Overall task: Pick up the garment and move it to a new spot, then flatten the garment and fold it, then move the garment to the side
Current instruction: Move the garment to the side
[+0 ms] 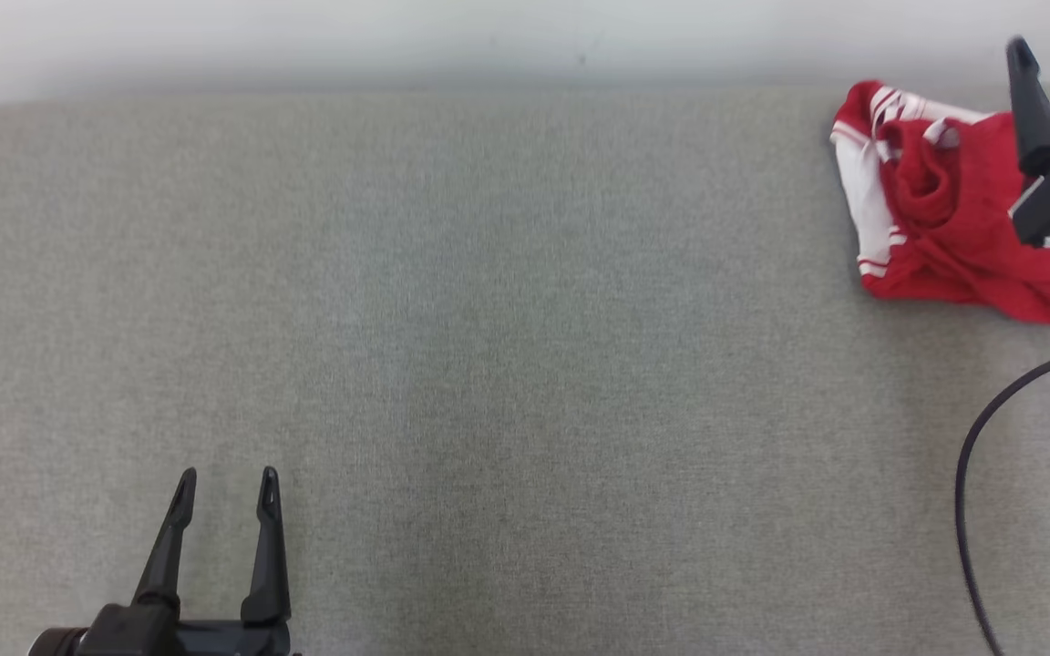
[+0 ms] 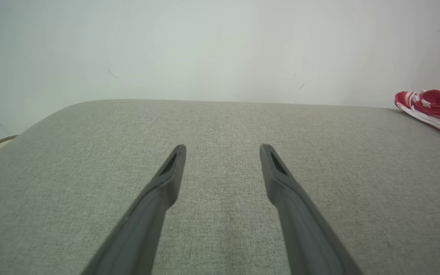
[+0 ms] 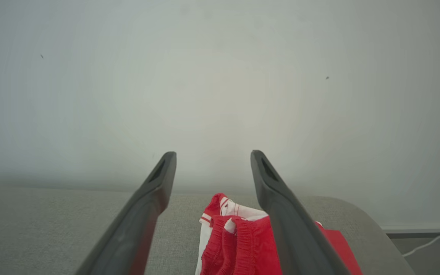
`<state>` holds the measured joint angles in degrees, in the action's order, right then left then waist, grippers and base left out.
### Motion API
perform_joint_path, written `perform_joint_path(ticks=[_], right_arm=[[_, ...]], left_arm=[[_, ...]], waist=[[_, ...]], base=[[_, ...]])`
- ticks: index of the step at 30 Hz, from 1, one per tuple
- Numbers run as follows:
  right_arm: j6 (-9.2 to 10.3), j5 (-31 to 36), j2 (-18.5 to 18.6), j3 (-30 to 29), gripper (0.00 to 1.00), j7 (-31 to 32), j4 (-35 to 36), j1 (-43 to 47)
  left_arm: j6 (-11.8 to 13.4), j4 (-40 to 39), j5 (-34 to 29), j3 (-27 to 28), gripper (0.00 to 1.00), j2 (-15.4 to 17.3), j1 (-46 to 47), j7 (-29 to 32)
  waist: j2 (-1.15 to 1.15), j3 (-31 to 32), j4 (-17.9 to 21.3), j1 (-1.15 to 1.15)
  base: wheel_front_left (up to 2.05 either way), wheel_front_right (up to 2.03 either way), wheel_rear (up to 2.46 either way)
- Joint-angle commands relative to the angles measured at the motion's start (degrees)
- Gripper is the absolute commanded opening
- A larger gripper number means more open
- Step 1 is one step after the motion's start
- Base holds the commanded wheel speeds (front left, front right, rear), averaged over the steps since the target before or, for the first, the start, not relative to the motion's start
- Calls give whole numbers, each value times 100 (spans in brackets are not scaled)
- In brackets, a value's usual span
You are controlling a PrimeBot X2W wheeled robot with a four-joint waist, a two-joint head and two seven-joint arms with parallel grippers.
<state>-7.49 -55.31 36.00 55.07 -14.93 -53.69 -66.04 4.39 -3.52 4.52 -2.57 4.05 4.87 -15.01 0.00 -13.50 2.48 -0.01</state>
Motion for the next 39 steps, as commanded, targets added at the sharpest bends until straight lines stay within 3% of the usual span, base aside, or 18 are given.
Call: perform_joint_path(ticks=[1, 11, 19, 24, 31, 39], right_arm=[[0, 254, -44, -362, 100, -29, 319, 263], [0, 2172, -768, -2854, 100, -24, 2122, 2463], [0, 3374, -1434, -4006, 100, -25, 3441, 4088], [0, 4088, -1949, -4480, 100, -24, 4128, 5005], [0, 4698, -2760, -4844, 100, -23, 4571, 5930], [0, 5026, -3091, -4768, 100, -24, 4642, 6518]], left_arm=[[3, 35, 41, 46, 100, 4, -132, -19], [-60, 99, 109, 111, 100, -34, -339, -19], [-131, 165, 124, 91, 100, -51, -499, -19], [-128, 155, 150, 148, 100, -64, -657, -19], [-113, 146, 148, 190, 100, -79, -809, -19], [-121, 136, 105, 198, 100, -90, -894, -19]], waist=[[0, 323, 61, 1], [0, 819, 50, 1], [0, 1104, -49, 1], [0, 1281, -62, 1], [0, 1422, -125, 1], [0, 1581, -90, 1]], base=[[0, 0, 0], [0, 0, 0], [0, 0, 0], [0, 0, 0], [0, 0, 0], [0, 0, 0]])
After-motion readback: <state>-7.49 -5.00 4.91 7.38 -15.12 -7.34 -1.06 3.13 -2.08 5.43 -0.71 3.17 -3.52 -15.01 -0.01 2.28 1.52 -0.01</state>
